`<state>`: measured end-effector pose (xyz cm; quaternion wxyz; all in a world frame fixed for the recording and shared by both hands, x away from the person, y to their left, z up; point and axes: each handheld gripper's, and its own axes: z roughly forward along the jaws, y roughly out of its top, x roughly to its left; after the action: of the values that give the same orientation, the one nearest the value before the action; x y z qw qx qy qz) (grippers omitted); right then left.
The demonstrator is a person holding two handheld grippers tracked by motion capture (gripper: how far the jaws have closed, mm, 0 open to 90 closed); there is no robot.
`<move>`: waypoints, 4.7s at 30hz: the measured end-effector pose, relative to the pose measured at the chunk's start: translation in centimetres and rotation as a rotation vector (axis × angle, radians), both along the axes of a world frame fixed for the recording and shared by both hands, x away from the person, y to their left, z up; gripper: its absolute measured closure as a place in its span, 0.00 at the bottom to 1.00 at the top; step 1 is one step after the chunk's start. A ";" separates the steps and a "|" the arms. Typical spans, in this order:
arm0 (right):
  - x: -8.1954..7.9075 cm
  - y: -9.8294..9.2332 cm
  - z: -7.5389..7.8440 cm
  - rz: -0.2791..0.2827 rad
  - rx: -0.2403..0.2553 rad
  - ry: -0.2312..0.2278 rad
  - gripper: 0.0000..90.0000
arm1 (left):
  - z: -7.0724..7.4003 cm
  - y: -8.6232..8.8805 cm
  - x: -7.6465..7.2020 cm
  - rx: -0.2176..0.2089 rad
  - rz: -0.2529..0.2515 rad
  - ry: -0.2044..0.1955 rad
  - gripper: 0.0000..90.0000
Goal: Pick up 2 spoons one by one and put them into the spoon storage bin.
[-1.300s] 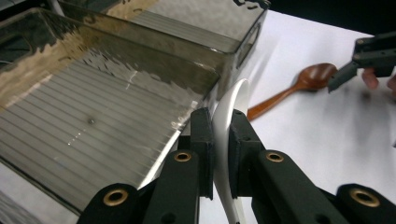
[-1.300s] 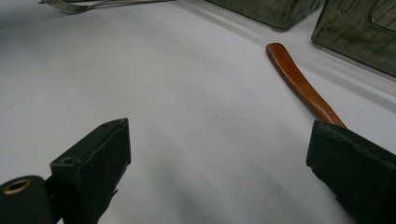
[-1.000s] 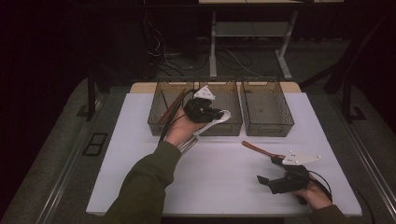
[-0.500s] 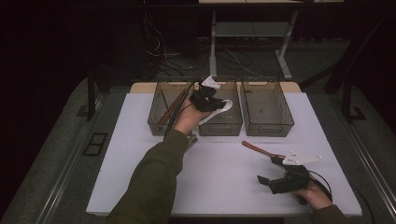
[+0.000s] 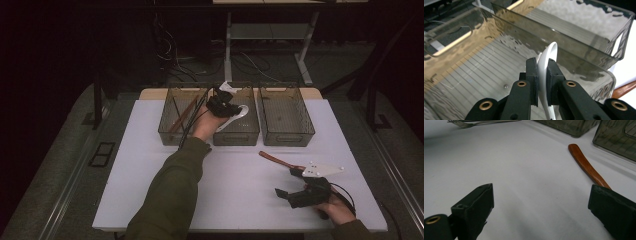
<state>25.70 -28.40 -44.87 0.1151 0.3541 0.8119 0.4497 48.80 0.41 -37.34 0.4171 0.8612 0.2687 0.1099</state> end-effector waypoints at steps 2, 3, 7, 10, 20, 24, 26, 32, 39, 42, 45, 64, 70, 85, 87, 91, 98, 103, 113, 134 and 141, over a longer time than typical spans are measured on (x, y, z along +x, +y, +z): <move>0.0 0.0 0.0 0.002 0.002 0.002 0.07 | -0.4 -0.2 0.1 0.009 0.005 0.009 0.91; 0.0 0.0 0.0 0.004 0.001 0.003 0.07 | -0.5 -0.3 0.1 0.017 0.005 0.011 0.91; -0.1 0.0 0.0 0.008 0.000 0.004 0.07 | -1.0 -0.7 0.0 0.040 0.010 0.020 0.91; -0.1 0.0 0.0 0.011 0.001 0.003 0.07 | -1.3 -0.8 0.0 0.043 0.012 0.029 0.90; 0.0 0.1 0.0 0.016 -0.002 0.002 0.07 | -1.0 -0.5 -0.3 0.037 0.009 0.034 0.79; 0.0 0.1 0.0 0.017 -0.005 0.003 0.07 | 0.0 -0.3 -0.7 -0.002 0.001 0.020 0.71; 0.0 0.0 0.0 0.016 -0.005 0.001 0.07 | 0.5 -0.1 -1.1 -0.037 -0.006 0.024 0.67; 0.0 0.1 -0.1 0.014 -0.007 0.004 0.07 | 1.6 0.9 -2.7 -0.094 -0.040 0.024 0.57; 0.0 0.1 -0.1 0.009 -0.006 0.008 0.07 | 2.4 3.1 -4.8 -0.142 -0.071 0.021 0.47; 0.0 0.0 -0.1 0.008 -0.009 0.008 0.07 | 2.6 4.0 -5.8 -0.147 -0.076 0.012 0.44; 0.0 0.1 -0.1 0.006 -0.008 0.009 0.07 | 2.6 4.8 -6.8 -0.149 -0.080 0.006 0.41; 0.0 0.0 -0.1 0.001 -0.013 0.010 0.07 | -1.5 10.2 -14.2 -0.119 -0.033 0.010 0.23; 0.1 0.0 -0.1 -0.002 -0.013 0.010 0.07 | -3.0 12.0 -16.6 -0.132 -0.012 0.023 0.18; 0.0 -0.1 0.0 -0.007 -0.003 0.007 0.07 | -4.9 15.3 -20.6 -0.178 0.016 -0.014 0.02; 0.0 -0.2 0.0 -0.007 -0.001 0.004 0.07 | -5.0 15.6 -20.9 -0.191 0.014 -0.010 0.00; 0.2 -0.2 0.4 -0.021 0.007 0.002 0.07 | -5.6 15.8 -21.5 -0.188 0.001 0.011 0.00; 0.4 -0.6 1.5 -0.052 0.001 -0.006 0.07 | -6.0 15.5 -21.6 -0.154 -0.030 0.023 0.00; 1.2 -1.3 2.3 -0.037 -0.022 0.023 0.07 | -6.1 15.6 -21.5 -0.150 -0.032 0.032 0.00; 3.4 -3.8 3.3 -0.088 -0.019 0.040 0.07 | -6.2 15.7 -21.4 -0.162 -0.030 0.037 0.00; 5.8 -7.0 3.1 -0.135 -0.052 0.114 0.11 | -6.0 15.8 -21.5 -0.151 -0.036 0.049 0.02; 5.5 -7.3 2.7 -0.142 -0.063 0.107 0.18 | -5.9 15.9 -21.5 -0.154 -0.038 0.042 0.02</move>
<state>31.22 -35.65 -42.15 0.1143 0.4304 0.8034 0.3953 27.27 16.31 -43.25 0.4784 0.8336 0.2689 0.0628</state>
